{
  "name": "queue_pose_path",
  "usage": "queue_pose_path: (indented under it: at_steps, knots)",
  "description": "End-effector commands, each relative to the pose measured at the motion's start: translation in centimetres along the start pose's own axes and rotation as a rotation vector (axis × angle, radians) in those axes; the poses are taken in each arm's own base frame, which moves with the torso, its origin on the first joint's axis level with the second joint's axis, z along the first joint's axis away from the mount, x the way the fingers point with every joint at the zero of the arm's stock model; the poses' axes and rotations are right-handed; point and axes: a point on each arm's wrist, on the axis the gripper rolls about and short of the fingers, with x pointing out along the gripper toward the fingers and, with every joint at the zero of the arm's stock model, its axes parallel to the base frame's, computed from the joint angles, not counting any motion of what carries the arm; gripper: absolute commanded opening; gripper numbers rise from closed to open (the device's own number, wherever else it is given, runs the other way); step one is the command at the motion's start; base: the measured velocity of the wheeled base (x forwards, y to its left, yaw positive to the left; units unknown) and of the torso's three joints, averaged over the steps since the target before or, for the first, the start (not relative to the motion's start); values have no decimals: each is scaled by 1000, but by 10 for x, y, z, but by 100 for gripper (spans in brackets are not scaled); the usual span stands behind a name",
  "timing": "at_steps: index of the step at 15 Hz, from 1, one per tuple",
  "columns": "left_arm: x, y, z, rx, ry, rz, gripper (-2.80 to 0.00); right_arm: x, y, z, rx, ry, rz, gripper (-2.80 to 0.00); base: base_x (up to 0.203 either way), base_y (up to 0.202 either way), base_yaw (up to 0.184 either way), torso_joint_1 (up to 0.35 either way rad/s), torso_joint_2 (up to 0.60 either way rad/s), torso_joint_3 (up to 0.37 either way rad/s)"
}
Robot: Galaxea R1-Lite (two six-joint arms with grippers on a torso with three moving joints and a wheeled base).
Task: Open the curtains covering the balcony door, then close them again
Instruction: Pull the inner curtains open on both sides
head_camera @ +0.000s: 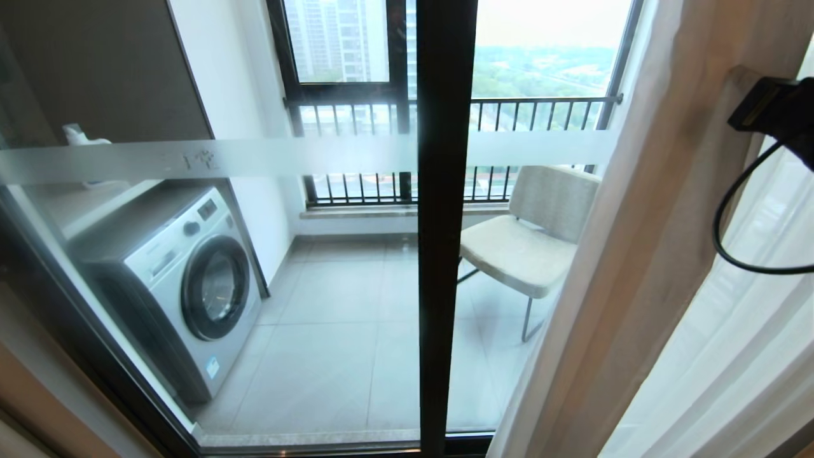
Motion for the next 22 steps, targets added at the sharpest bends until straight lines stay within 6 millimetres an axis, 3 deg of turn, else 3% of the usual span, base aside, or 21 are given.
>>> queue_pose_path:
  at_steps: [1,9,22]
  knots:
    - [0,0,0,0,0,0,-280,7,-2,-11,2,21,-3,-280,0,-192,9,5,1,-1]
    - [0,0,0,0,0,0,-280,19,-11,-14,6,-15,-25,-280,0,-189,3,1,3,3]
    - [0,0,0,0,0,0,-280,10,-48,-2,-36,-41,-137,-280,0,-189,1,2,3,3]
